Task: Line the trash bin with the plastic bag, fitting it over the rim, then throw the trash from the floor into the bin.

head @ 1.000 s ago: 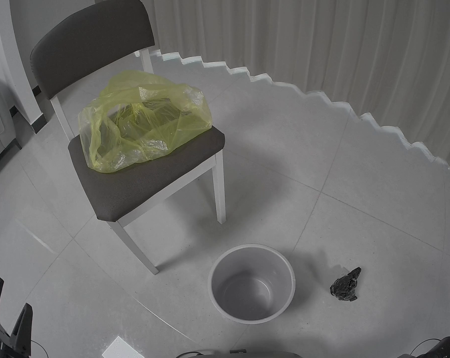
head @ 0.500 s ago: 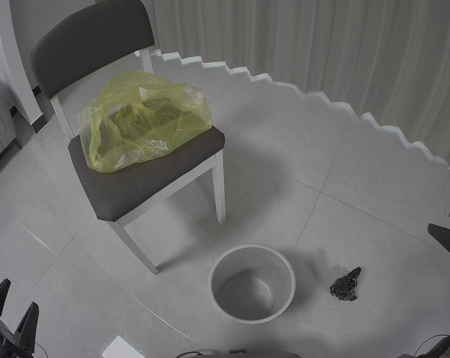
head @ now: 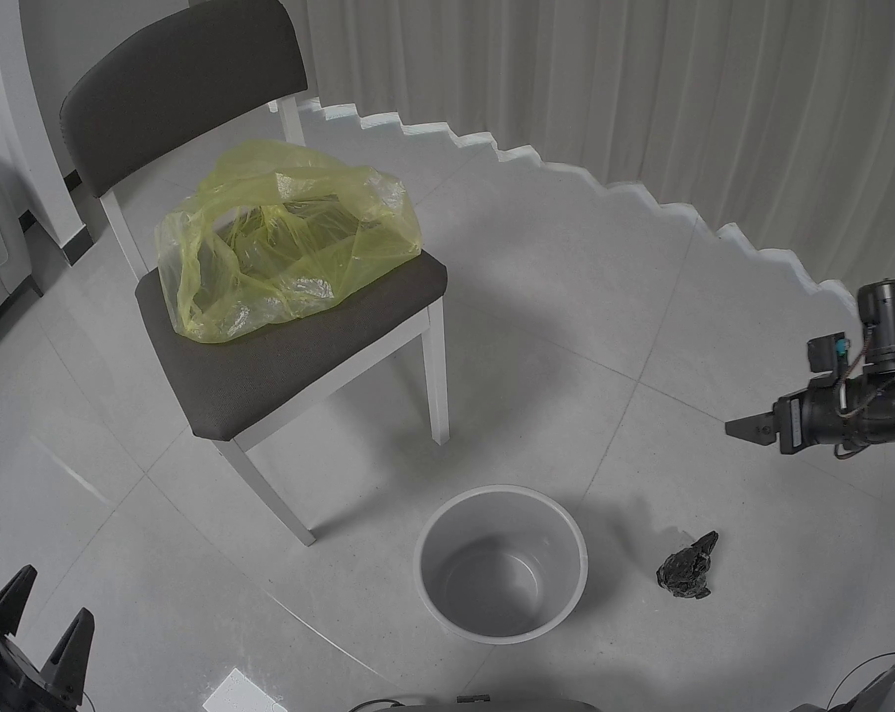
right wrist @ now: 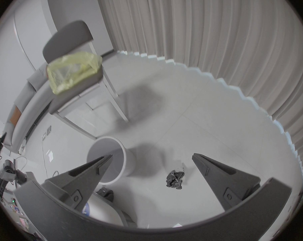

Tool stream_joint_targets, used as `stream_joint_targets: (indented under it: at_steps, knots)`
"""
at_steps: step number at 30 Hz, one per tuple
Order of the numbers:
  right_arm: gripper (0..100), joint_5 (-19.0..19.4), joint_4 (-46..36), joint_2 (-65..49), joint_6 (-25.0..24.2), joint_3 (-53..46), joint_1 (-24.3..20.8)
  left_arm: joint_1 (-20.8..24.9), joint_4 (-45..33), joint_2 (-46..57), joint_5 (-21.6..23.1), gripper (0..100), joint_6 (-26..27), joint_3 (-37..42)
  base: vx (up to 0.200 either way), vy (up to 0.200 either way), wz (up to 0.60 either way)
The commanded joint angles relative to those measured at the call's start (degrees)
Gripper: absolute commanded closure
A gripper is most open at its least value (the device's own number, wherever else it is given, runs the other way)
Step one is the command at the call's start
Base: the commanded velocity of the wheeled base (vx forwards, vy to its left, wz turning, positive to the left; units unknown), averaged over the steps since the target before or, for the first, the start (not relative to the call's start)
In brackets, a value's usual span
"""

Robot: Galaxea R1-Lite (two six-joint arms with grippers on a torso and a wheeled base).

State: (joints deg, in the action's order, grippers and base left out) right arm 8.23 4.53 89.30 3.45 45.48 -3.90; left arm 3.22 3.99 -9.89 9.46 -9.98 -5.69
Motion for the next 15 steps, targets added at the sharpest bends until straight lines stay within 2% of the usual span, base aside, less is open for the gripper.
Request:
stream_joint_targets:
  at_steps: [1, 5, 15]
  knots:
    - [0, 0.12, 5.66, 35.51, 7.10, 11.82, 3.64, 0.12, 0.14, 0.57, 0.12, 0, -1.27, 2.44, 0.000, 0.000, 0.00]
    - [0, -0.05, 5.66, 38.94, 12.28, 11.82, 6.54, 0.21, 0.14, 0.57, 0.12, 0, -1.79, 2.70, 0.000, 0.000, 0.00]
    - [0, -0.05, 5.75, 43.42, 14.04, 12.96, 9.35, 0.74, 0.23, 0.13, 0.38, 0, -1.71, 2.44, 0.000, 0.000, 0.00]
